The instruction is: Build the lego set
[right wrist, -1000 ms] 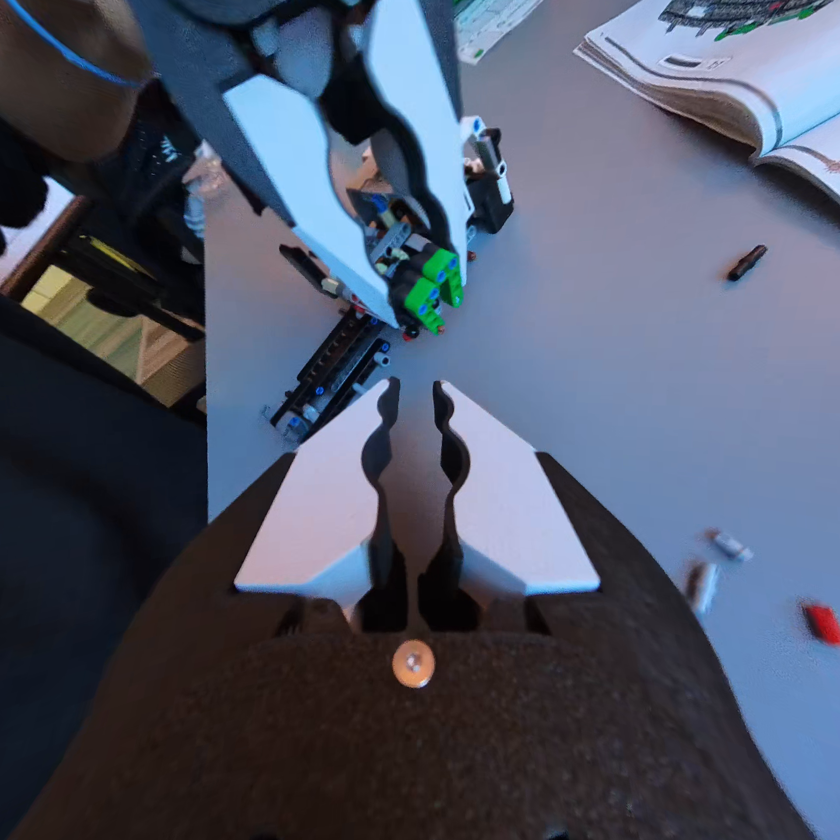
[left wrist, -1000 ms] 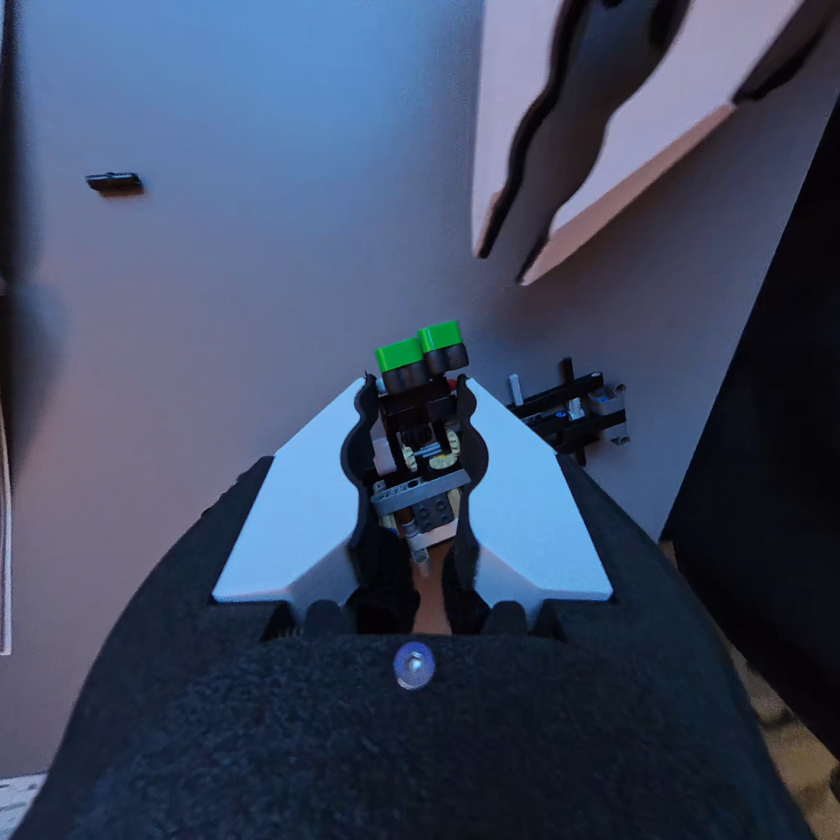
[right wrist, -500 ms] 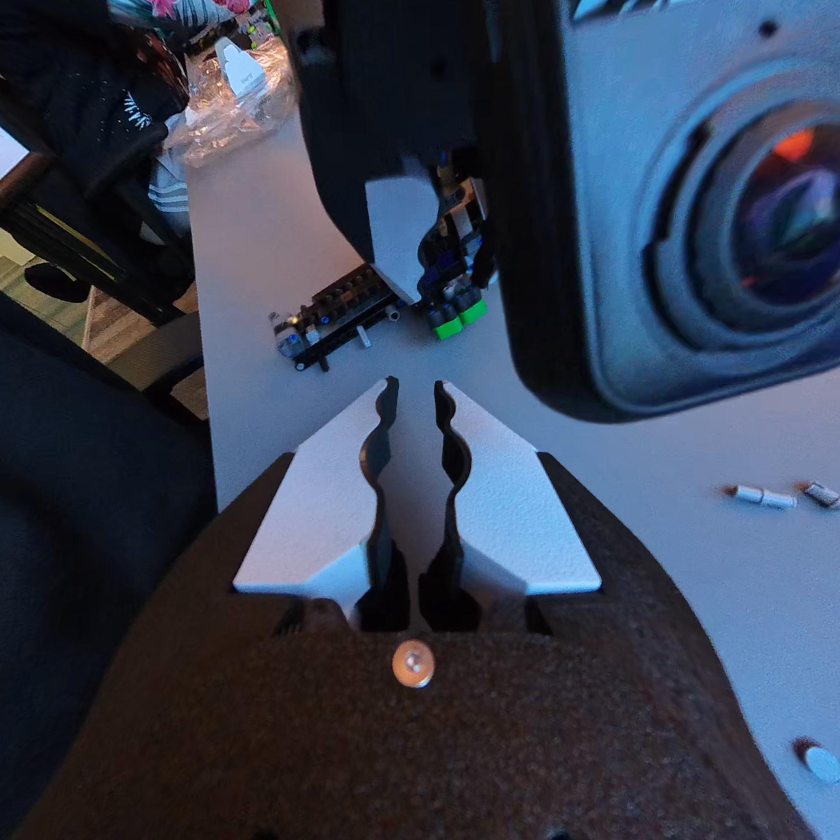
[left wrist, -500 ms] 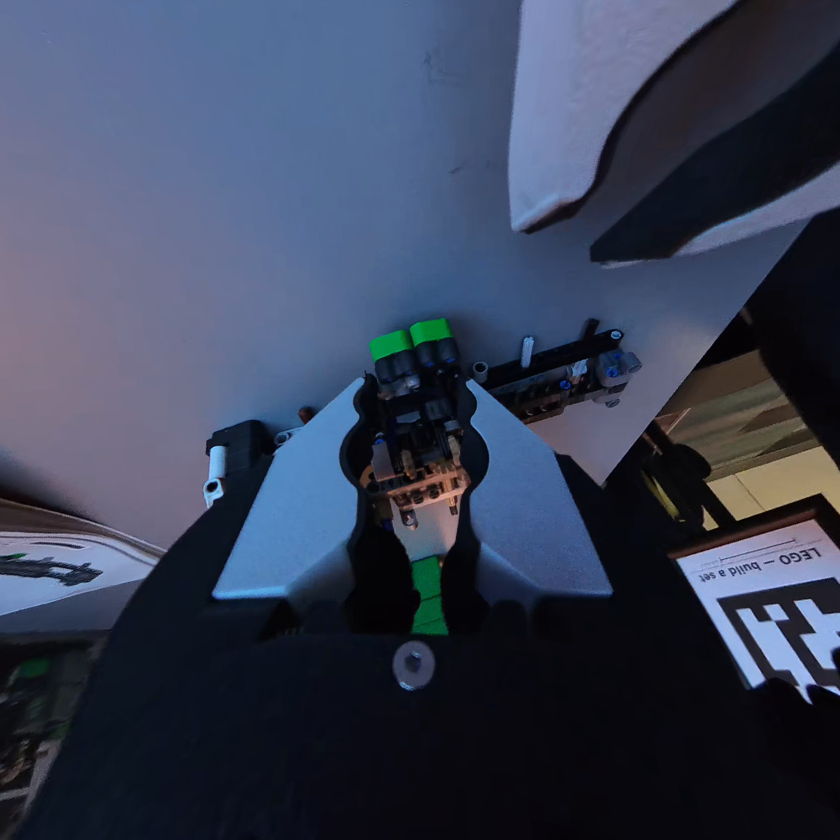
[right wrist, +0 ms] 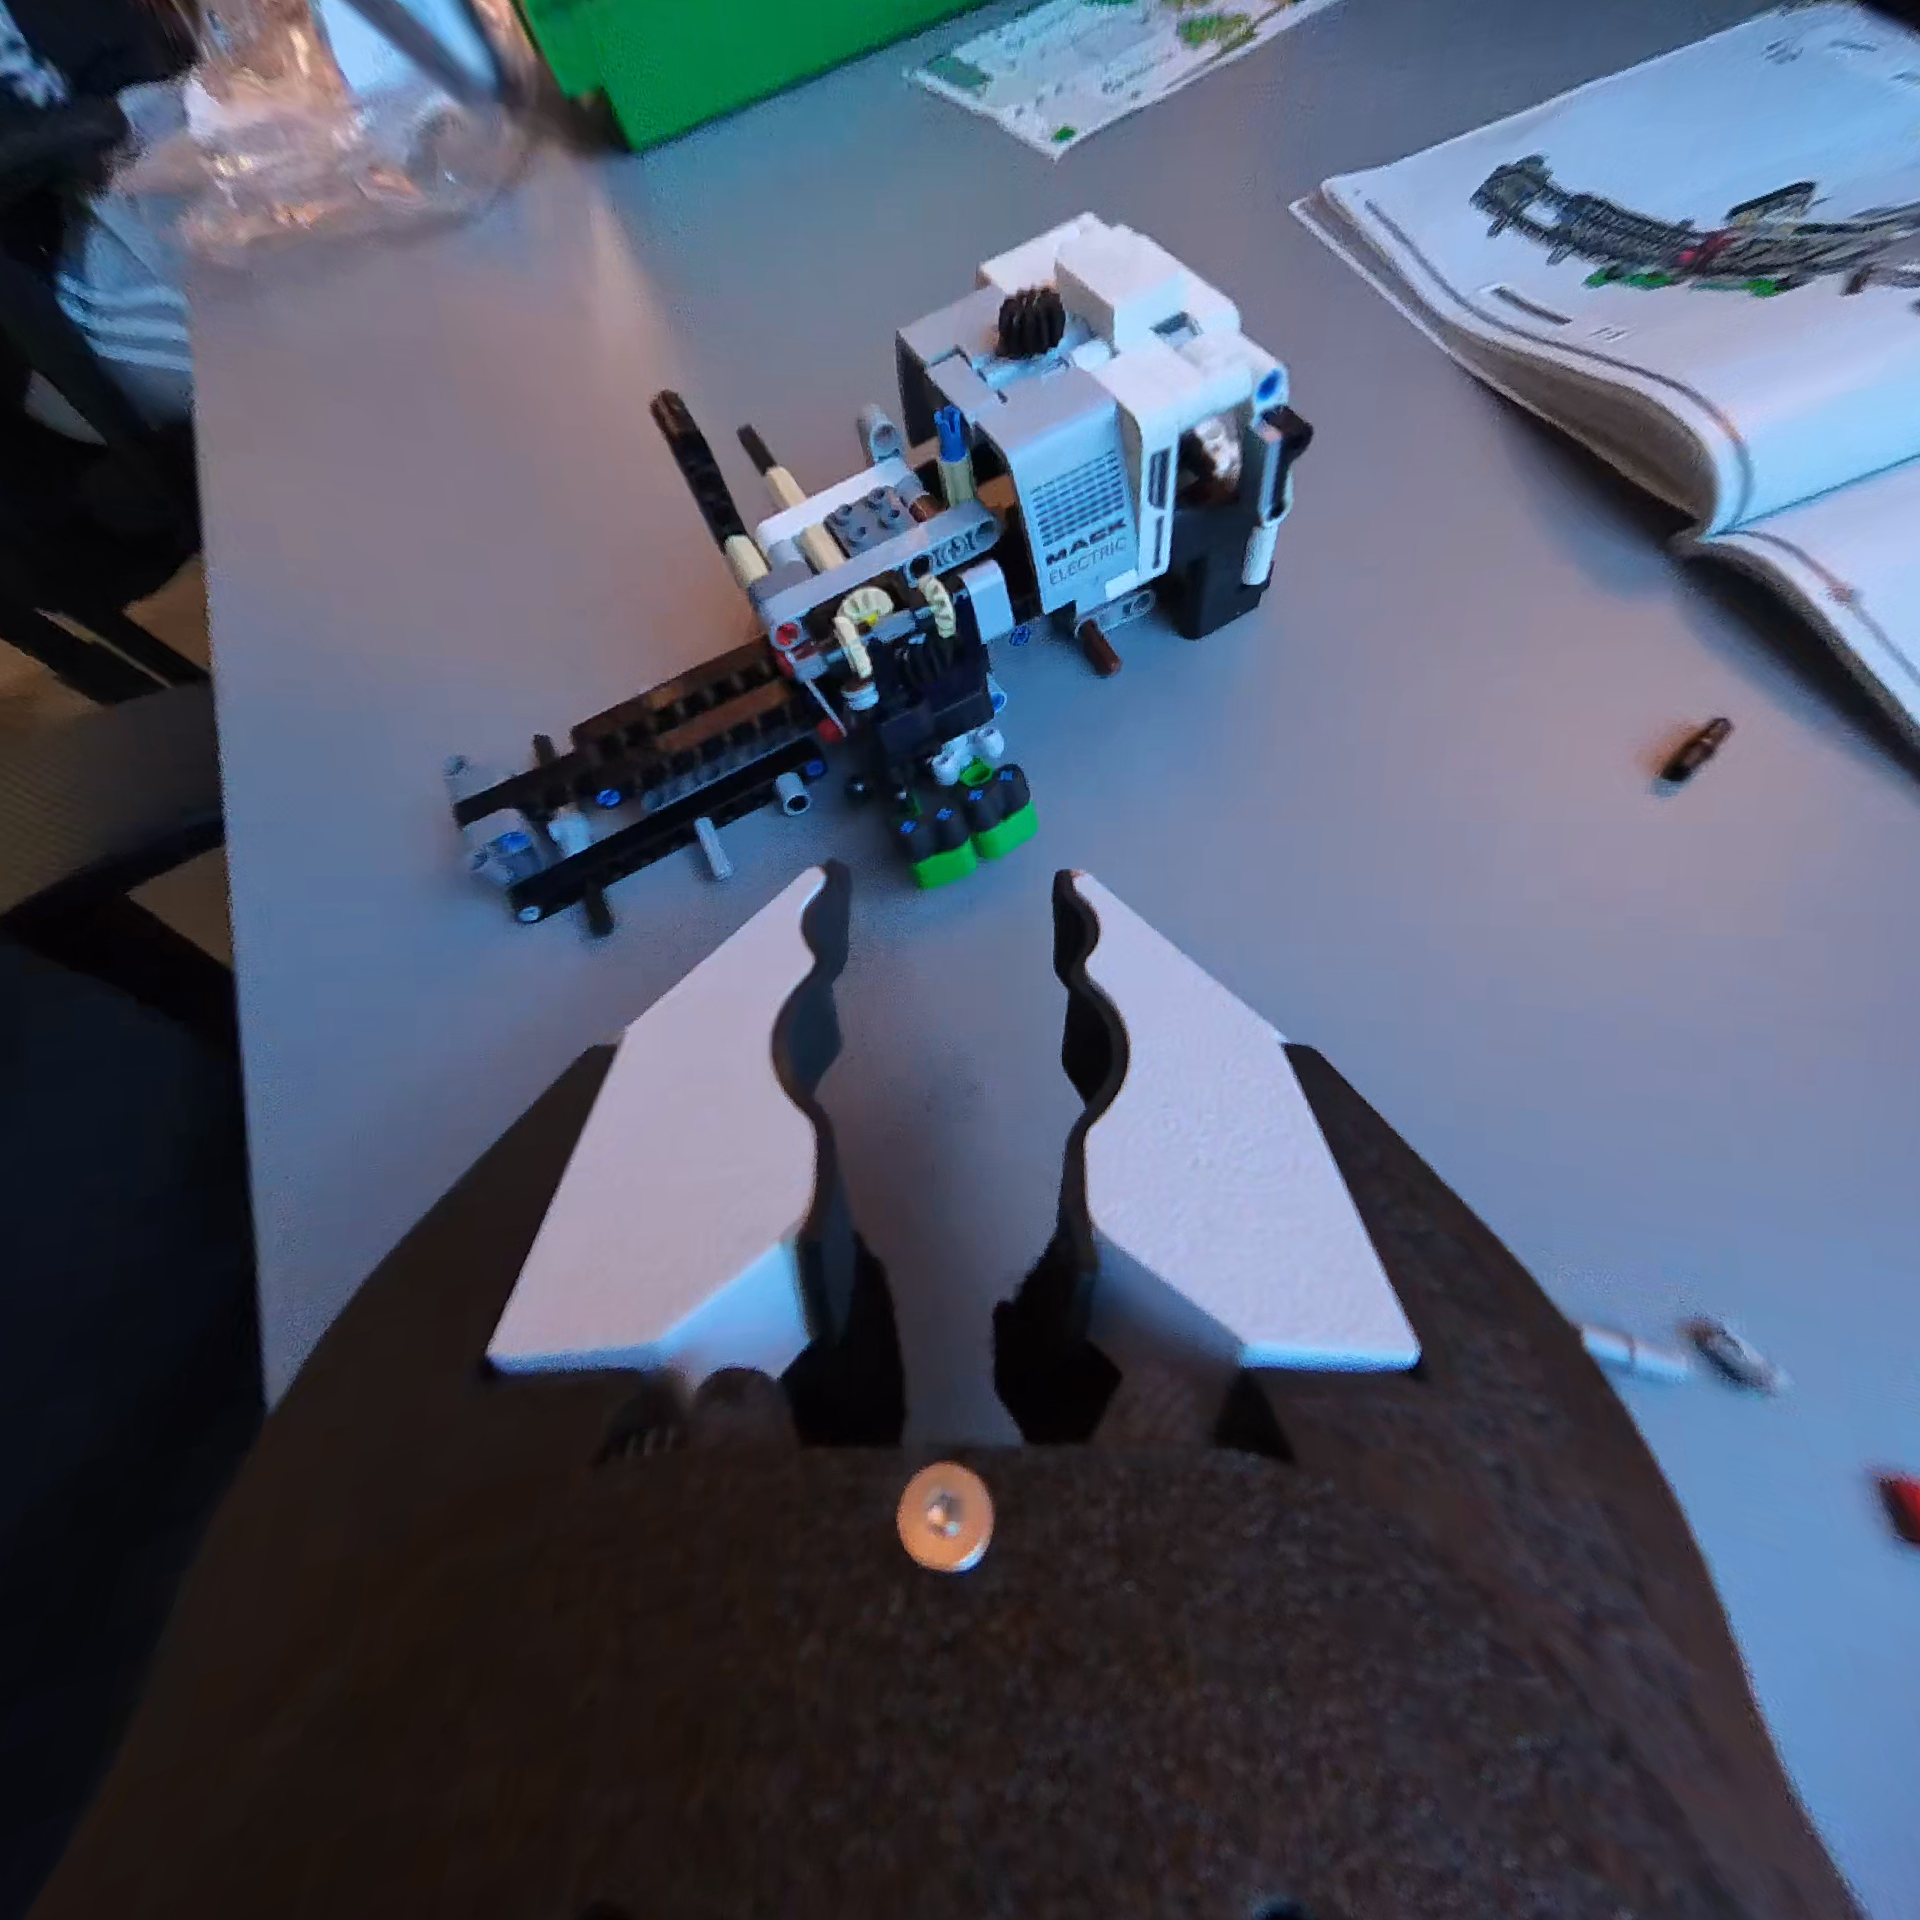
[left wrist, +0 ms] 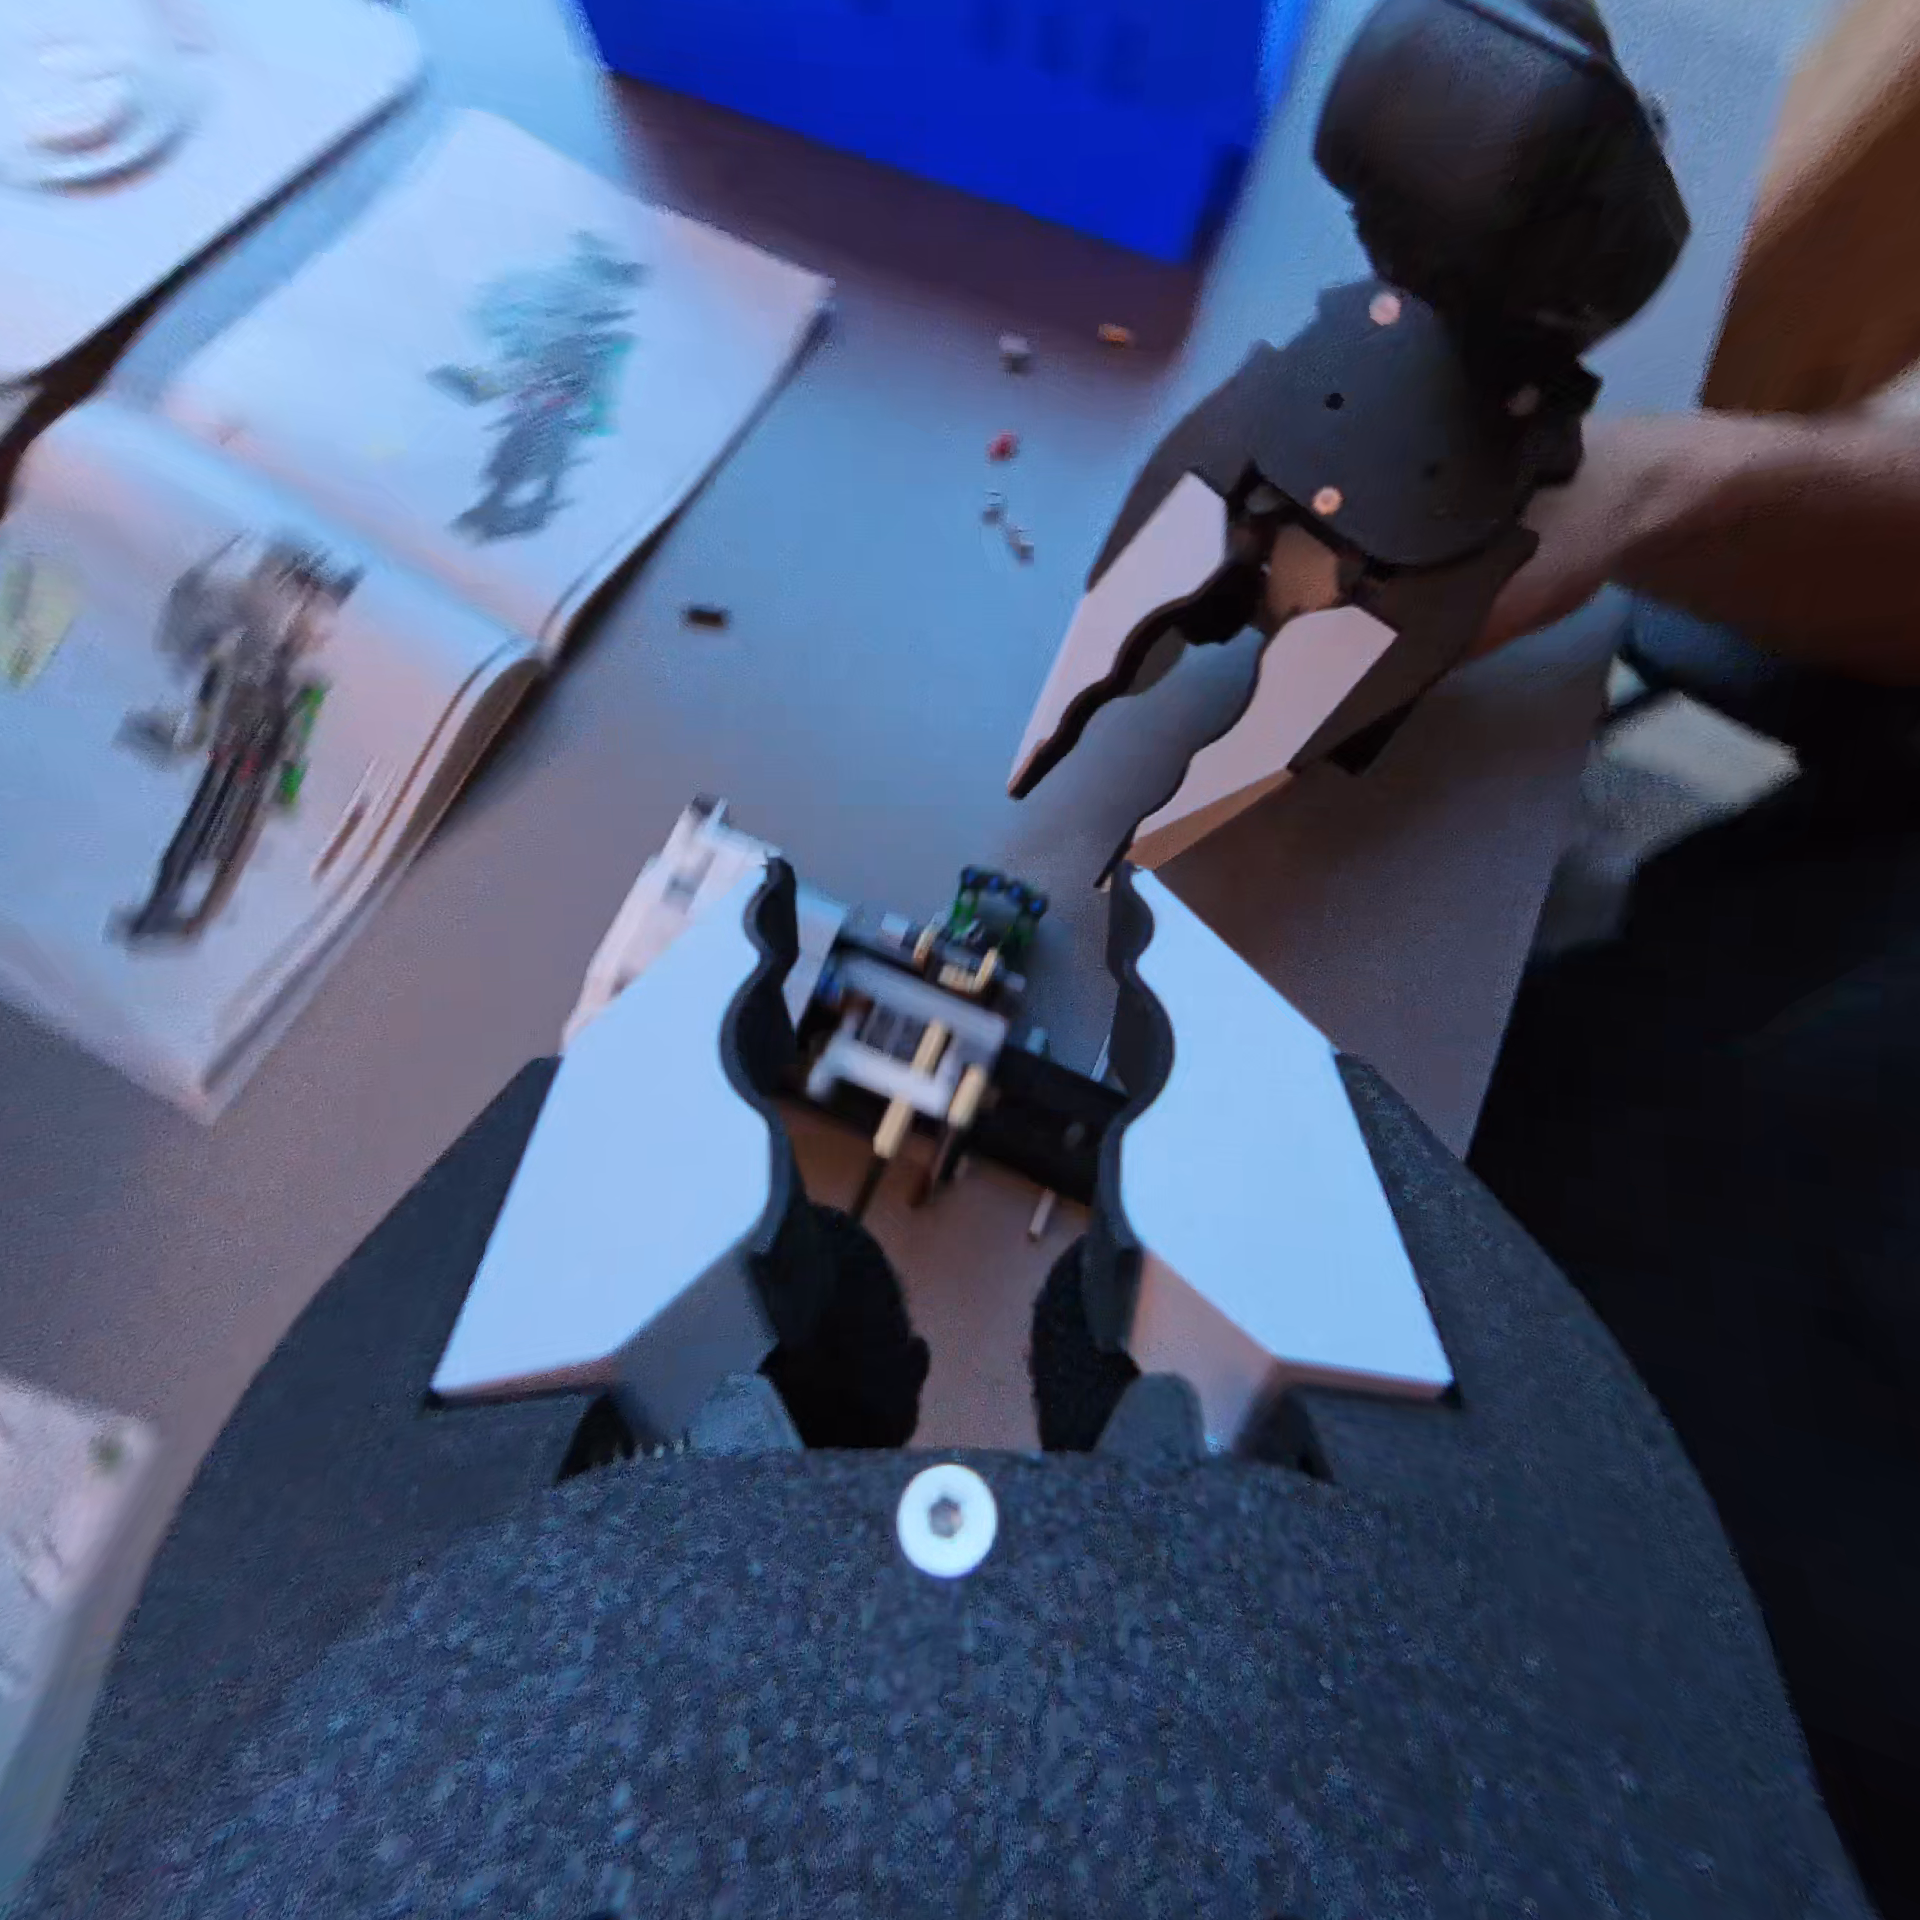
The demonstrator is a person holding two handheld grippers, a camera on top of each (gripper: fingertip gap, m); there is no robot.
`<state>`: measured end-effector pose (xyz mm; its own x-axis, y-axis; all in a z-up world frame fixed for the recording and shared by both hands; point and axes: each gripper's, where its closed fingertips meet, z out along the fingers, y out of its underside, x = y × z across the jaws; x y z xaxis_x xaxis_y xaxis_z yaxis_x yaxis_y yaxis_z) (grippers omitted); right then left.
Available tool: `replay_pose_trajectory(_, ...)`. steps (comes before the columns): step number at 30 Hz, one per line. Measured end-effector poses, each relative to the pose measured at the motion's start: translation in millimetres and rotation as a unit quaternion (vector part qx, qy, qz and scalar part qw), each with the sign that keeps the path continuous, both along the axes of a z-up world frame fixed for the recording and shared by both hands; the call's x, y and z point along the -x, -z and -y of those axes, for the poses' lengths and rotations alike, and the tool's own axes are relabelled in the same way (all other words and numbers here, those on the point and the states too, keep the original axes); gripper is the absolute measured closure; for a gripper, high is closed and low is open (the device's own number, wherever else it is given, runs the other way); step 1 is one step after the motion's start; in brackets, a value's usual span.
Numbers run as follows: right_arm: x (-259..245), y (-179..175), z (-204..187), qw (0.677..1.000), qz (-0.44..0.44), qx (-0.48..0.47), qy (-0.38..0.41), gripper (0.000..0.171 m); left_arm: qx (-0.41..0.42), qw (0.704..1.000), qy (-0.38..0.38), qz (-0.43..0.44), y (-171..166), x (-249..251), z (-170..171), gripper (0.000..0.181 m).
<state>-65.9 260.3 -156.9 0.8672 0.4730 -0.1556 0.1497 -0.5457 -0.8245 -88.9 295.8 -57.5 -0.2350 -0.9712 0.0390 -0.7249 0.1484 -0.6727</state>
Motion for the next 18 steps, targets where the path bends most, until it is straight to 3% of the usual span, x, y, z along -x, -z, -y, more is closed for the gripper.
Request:
replay_pose_trajectory(3,13,13,-10,0.999,0.009,0.024,-0.024,0.131,0.026,0.989,-0.137,0.055,26,55,-26,0.122)
replay_pose_trajectory(5,23,19,-11,0.999,0.018,0.032,-0.037,0.132,0.050,0.980,-0.181,0.063,52,79,-24,0.123)
replay_pose_trajectory(11,37,26,-12,0.997,0.057,0.027,-0.042,0.133,0.110,0.968,-0.224,0.038,105,93,-4,0.122)
replay_pose_trajectory(18,38,14,-4,0.999,0.000,0.038,-0.033,0.131,0.063,0.965,-0.253,0.040,106,94,-9,0.123)
